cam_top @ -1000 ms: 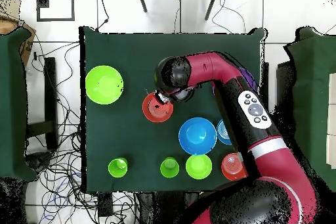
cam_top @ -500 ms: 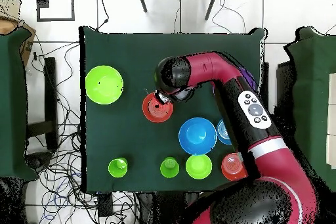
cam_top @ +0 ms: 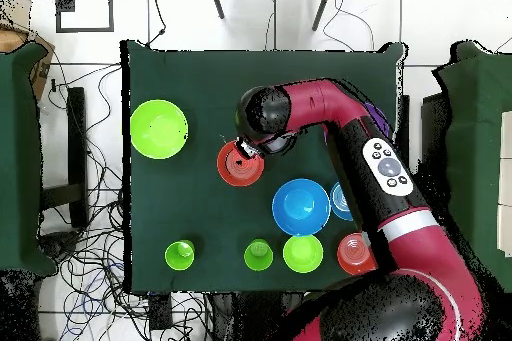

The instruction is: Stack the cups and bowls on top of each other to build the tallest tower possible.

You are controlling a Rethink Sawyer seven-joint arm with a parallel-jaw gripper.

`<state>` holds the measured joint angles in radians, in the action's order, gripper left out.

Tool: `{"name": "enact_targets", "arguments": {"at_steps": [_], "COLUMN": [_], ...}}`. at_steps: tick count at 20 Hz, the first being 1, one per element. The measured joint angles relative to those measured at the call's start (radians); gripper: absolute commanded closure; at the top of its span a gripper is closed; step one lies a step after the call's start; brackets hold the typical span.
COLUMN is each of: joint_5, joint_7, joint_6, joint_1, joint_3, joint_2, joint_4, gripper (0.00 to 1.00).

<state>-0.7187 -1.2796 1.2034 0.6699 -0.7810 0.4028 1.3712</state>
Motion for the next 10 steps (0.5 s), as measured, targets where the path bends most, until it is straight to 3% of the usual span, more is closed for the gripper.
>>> {"name": "enact_targets", "arguments": {"at_steps": [10], "joint_5": [0.003], "joint_7": [0.0], "joint_6": [0.001], "joint_1": [-0.004], "joint_3": [0.0], "joint_2": [-0.013], "joint_4": [-0.027], "gripper": [1.0]}}
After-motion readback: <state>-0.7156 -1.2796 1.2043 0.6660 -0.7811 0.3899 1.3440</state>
